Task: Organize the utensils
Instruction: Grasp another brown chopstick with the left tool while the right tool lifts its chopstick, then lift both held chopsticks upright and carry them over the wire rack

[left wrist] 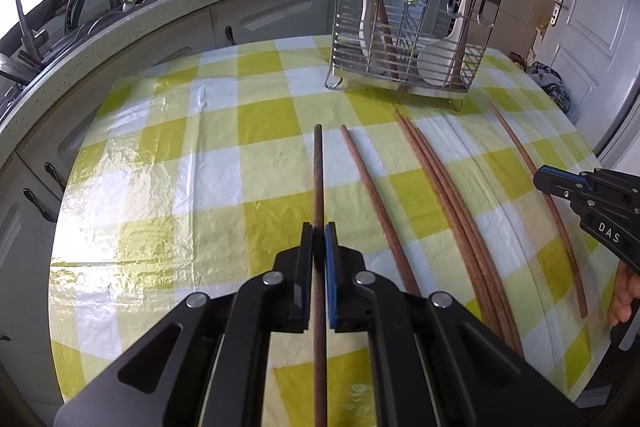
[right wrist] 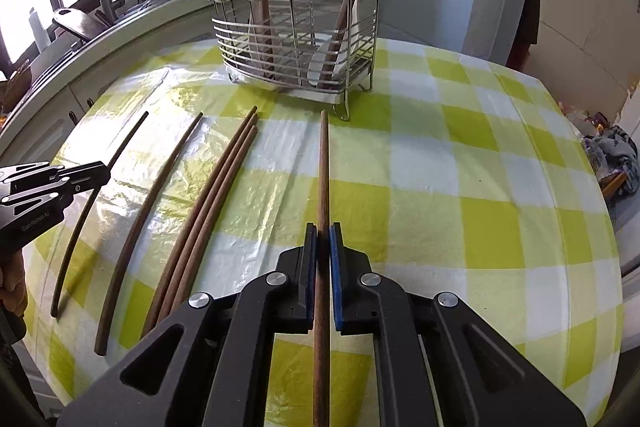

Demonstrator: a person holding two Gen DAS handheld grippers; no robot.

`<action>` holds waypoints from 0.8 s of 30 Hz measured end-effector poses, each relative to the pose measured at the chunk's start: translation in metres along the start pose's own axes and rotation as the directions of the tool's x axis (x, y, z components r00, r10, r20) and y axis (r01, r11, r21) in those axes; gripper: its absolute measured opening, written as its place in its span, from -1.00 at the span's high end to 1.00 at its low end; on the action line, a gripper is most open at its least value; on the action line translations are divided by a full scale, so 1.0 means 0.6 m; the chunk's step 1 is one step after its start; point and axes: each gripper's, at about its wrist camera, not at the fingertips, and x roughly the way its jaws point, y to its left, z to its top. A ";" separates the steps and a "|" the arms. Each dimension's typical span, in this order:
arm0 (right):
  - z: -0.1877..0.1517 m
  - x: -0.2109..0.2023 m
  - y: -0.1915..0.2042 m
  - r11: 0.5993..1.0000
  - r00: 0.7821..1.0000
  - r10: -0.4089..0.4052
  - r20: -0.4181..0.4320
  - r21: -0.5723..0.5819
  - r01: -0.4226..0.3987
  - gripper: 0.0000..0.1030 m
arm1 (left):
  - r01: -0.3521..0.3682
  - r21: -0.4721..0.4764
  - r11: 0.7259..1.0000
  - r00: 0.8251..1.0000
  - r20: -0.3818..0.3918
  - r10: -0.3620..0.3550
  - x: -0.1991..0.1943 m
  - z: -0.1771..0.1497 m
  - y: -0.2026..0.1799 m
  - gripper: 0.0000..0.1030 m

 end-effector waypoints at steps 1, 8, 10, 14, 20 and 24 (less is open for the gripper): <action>0.002 -0.008 0.000 1.000 1.000 0.001 0.010 0.002 -0.001 0.86 | 0.006 -0.004 1.000 1.000 0.012 -0.006 -0.008 0.003 -0.001 0.88; 0.020 -0.073 -0.002 1.000 0.996 0.014 0.089 0.014 -0.015 0.86 | 0.024 0.003 1.000 0.996 0.090 -0.025 -0.065 0.021 -0.014 0.88; 0.022 -0.089 -0.001 1.000 0.994 0.014 0.108 0.012 -0.015 0.86 | 0.029 0.004 1.000 0.994 0.105 -0.029 -0.078 0.024 -0.019 0.88; 0.028 -0.116 0.001 1.000 0.990 0.023 0.137 0.012 -0.025 0.86 | 0.040 0.003 0.999 0.990 0.132 -0.040 -0.101 0.029 -0.023 0.88; 0.033 -0.146 0.002 0.999 0.985 0.032 0.171 0.023 -0.036 0.86 | 0.059 0.002 0.998 0.984 0.168 -0.059 -0.130 0.036 -0.027 0.89; 0.035 -0.164 0.005 0.999 0.981 0.035 0.191 0.023 -0.040 0.86 | 0.064 -0.003 0.998 0.980 0.188 -0.063 -0.146 0.037 -0.028 0.89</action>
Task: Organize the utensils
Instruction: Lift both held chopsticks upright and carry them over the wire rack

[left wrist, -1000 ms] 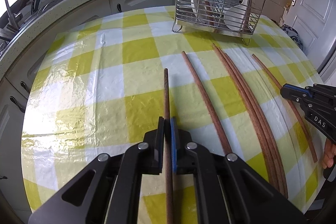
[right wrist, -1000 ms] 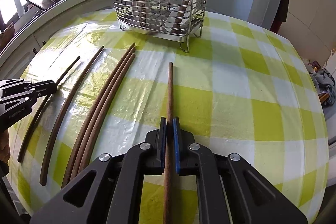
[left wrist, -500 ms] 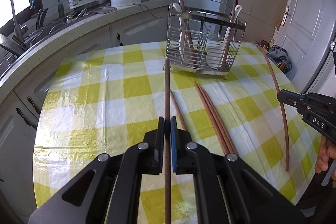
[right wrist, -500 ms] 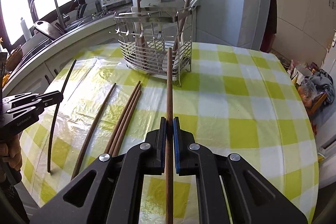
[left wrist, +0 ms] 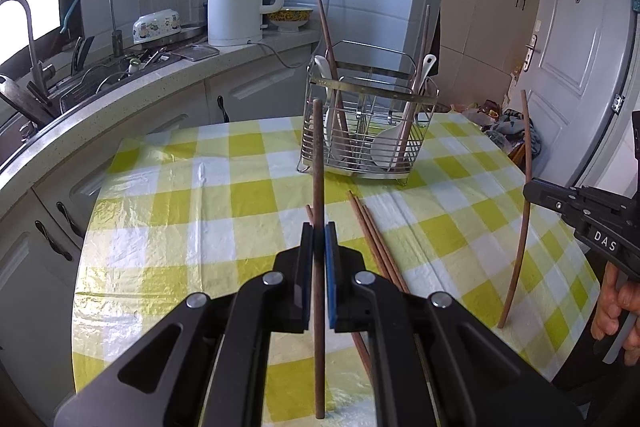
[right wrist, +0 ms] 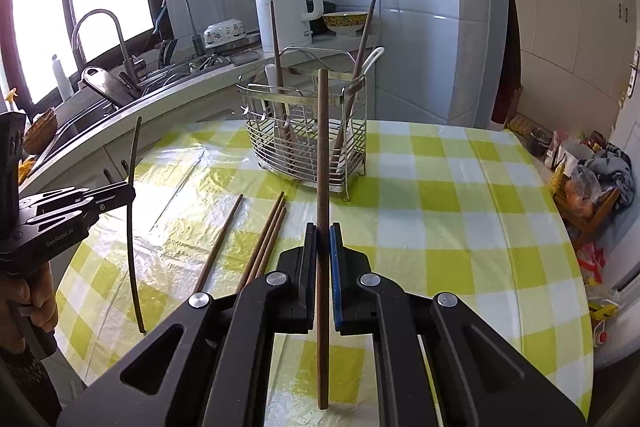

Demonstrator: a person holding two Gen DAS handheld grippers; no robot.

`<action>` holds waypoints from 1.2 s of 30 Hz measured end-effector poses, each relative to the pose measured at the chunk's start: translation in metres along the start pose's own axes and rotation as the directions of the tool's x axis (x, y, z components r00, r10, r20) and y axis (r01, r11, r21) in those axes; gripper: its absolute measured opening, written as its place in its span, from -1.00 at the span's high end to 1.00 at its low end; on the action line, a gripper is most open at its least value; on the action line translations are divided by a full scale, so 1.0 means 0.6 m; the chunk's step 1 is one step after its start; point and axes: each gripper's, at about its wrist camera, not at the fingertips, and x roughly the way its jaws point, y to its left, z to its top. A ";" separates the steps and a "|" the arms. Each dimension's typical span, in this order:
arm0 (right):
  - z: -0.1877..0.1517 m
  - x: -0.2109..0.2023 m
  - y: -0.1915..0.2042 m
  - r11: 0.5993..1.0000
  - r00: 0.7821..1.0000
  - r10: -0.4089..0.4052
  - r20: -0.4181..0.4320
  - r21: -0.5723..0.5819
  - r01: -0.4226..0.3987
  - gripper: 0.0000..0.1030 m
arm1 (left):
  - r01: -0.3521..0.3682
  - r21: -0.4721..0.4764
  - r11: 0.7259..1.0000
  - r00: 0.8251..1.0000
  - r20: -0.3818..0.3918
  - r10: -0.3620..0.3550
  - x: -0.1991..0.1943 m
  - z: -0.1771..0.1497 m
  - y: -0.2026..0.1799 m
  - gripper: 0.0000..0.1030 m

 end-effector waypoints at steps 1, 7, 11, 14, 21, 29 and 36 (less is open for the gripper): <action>0.001 -0.005 0.001 1.000 1.000 0.002 0.005 0.001 -0.002 0.86 | 0.002 -0.001 1.000 1.000 0.005 -0.002 -0.004 0.001 0.000 0.89; 0.004 -0.027 0.006 1.000 0.999 0.009 0.031 -0.001 -0.009 0.86 | 0.008 0.002 1.000 1.000 0.028 -0.008 -0.025 0.005 -0.006 0.89; 0.006 -0.036 0.009 1.000 0.999 0.009 0.042 -0.005 -0.009 0.86 | 0.019 -0.002 1.000 0.999 0.033 -0.019 -0.032 0.008 -0.006 0.89; 0.004 -0.039 0.008 1.000 0.999 0.005 0.050 0.006 -0.005 0.87 | 0.019 -0.003 1.000 0.999 0.033 -0.019 -0.033 0.007 -0.008 0.89; 0.015 -0.037 0.004 1.000 0.998 0.002 0.060 0.028 -0.004 0.87 | 0.045 -0.005 0.999 0.998 0.053 -0.045 -0.040 0.030 -0.012 0.89; 0.092 -0.040 0.009 1.000 0.994 0.012 0.110 0.011 -0.013 0.87 | 0.067 0.035 0.997 0.990 0.121 -0.070 -0.059 0.118 -0.024 0.89; 0.195 -0.040 0.014 1.000 0.986 0.029 0.166 -0.004 -0.029 0.87 | 0.060 0.084 0.995 0.978 0.192 -0.076 -0.074 0.224 -0.039 0.89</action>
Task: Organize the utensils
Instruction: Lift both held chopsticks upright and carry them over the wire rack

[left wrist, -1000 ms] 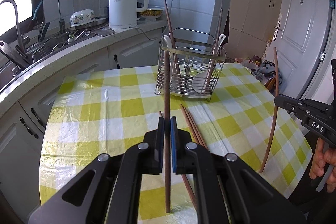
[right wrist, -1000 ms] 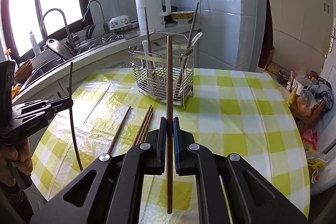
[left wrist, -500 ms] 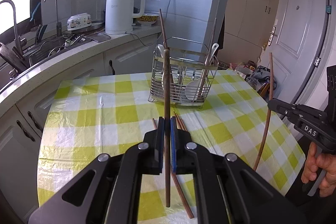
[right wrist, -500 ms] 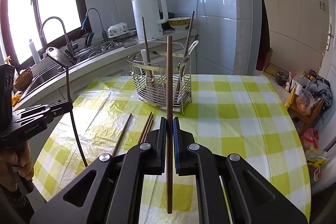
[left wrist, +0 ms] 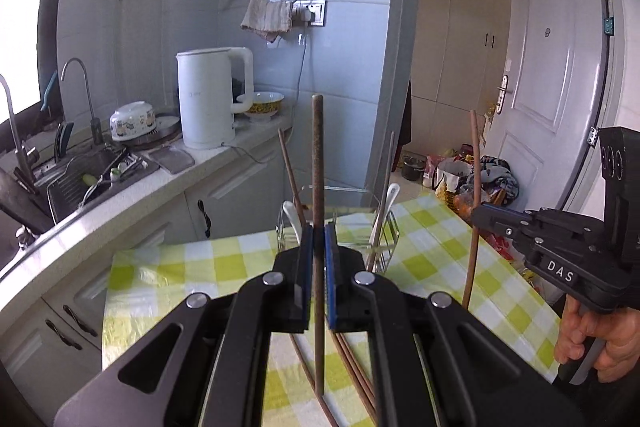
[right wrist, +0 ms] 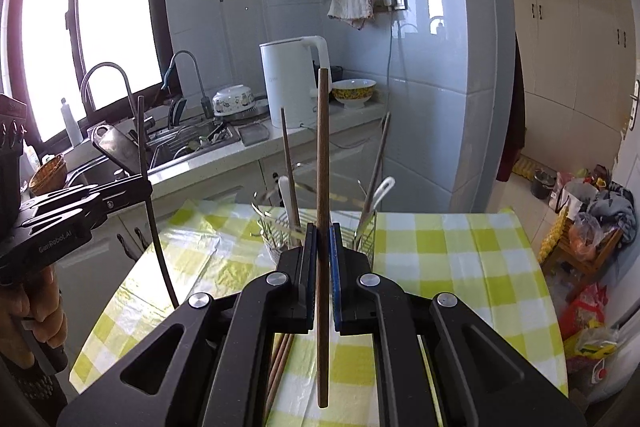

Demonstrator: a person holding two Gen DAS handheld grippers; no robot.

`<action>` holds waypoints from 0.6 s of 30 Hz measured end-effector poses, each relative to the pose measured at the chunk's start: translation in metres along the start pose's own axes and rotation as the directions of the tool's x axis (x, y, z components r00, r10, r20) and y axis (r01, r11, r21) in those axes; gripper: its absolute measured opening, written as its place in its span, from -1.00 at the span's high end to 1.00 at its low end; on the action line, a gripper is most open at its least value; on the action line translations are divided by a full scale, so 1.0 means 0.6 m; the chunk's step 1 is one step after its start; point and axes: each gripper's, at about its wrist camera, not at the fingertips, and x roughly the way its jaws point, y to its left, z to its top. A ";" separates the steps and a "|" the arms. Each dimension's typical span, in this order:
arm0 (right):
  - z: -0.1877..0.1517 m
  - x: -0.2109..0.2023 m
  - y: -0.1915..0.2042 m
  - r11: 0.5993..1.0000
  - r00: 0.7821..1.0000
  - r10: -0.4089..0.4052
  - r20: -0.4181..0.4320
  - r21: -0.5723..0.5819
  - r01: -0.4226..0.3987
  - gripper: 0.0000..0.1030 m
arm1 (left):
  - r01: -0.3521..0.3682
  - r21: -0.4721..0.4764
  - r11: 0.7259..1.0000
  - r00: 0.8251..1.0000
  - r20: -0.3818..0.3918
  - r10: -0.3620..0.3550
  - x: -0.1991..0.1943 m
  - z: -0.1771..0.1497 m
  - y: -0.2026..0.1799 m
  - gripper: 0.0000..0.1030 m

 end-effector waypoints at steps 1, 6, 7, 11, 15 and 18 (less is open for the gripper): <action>0.014 0.004 0.001 1.000 1.000 0.001 0.007 -0.003 -0.001 0.87 | 0.004 0.004 1.000 1.000 0.008 -0.004 0.004 0.016 -0.001 0.89; 0.080 0.027 -0.004 1.000 0.999 -0.002 0.042 -0.004 0.002 0.87 | 0.005 0.025 1.000 0.999 0.033 -0.006 0.031 0.080 -0.002 0.89; 0.092 0.032 -0.004 1.000 0.999 -0.004 0.049 -0.003 0.004 0.87 | 0.003 0.028 1.000 0.999 0.037 -0.004 0.039 0.093 -0.001 0.89; 0.128 0.054 -0.011 1.000 0.997 -0.025 0.078 -0.001 0.025 0.87 | 0.000 0.032 0.999 0.998 0.064 -0.002 0.067 0.136 0.003 0.89; 0.152 0.092 -0.025 0.999 0.995 -0.040 0.090 0.020 0.038 0.87 | 0.002 0.022 1.000 0.996 0.085 -0.003 0.108 0.165 0.007 0.89; 0.162 0.117 -0.029 0.999 0.994 -0.046 0.102 0.023 0.044 0.87 | -0.002 0.008 1.000 0.996 0.093 0.001 0.140 0.176 0.012 0.89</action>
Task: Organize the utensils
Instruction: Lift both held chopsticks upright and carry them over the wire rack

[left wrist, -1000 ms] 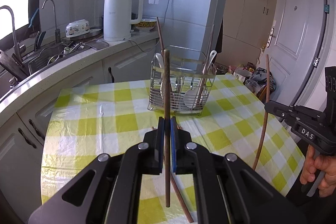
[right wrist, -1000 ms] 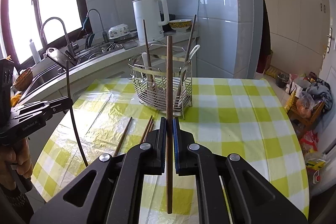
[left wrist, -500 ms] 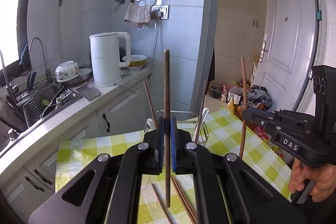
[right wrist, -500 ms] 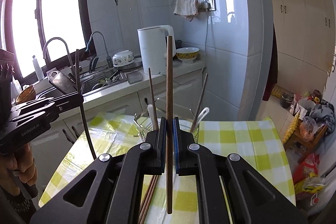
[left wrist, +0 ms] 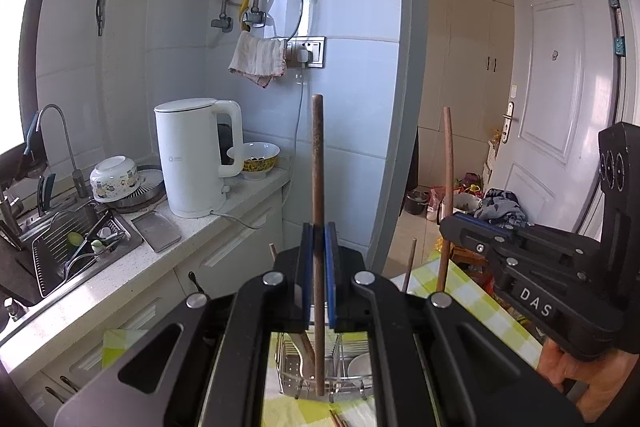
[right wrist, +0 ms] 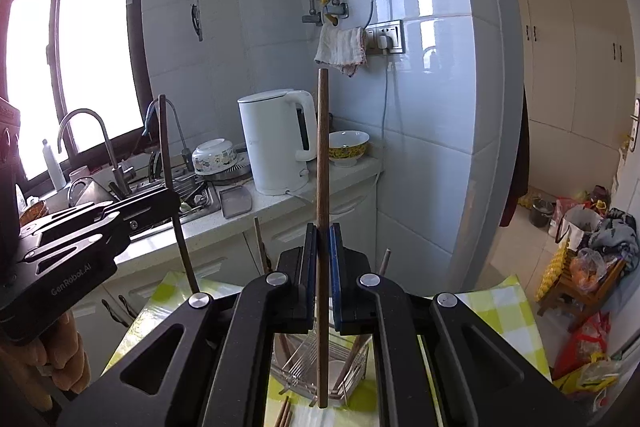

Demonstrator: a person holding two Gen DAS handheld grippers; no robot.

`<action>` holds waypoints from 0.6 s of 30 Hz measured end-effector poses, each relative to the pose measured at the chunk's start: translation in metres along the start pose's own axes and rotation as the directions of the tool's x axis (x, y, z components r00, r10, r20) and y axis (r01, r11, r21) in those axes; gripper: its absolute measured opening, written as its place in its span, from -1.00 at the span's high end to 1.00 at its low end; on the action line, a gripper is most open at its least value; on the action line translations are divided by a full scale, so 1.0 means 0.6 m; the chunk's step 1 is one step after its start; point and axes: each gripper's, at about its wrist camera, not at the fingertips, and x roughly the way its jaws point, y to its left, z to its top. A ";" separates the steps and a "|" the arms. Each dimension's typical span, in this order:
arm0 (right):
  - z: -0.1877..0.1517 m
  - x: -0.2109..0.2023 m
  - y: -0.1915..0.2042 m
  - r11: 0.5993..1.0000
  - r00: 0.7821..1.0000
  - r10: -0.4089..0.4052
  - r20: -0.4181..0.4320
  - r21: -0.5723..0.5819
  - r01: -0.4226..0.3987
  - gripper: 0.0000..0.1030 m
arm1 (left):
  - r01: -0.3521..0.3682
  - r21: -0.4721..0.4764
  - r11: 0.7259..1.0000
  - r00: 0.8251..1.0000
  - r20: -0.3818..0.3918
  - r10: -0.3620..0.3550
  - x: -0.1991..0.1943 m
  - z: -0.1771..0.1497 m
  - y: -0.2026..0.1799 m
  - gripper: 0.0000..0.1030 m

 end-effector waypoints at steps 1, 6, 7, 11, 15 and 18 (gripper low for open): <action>0.002 0.006 0.000 1.000 1.000 -0.002 0.004 0.001 0.002 0.87 | -0.003 -0.005 1.000 1.000 0.000 0.003 0.011 0.001 0.002 0.89; 0.000 0.042 0.003 1.000 1.000 -0.002 0.011 -0.002 0.002 0.87 | -0.013 -0.013 1.000 1.000 0.015 0.014 0.048 -0.008 0.008 0.89; -0.003 0.050 0.004 1.000 1.000 -0.010 0.006 -0.007 0.010 0.87 | -0.016 -0.013 1.000 1.000 0.020 0.016 0.051 -0.010 0.010 0.89; -0.017 0.080 0.000 1.000 1.000 -0.009 -0.019 0.007 0.009 0.87 | -0.015 -0.018 1.000 1.000 0.020 0.015 0.062 -0.010 0.015 0.89; -0.026 0.099 -0.005 1.000 0.999 -0.008 -0.038 0.015 0.009 0.87 | -0.016 -0.014 1.000 1.000 0.015 0.017 0.067 -0.008 0.018 0.89; -0.032 0.110 0.000 1.000 0.999 -0.002 -0.053 0.012 0.003 0.87 | -0.012 -0.014 1.000 1.000 0.013 0.012 0.071 -0.010 0.017 0.89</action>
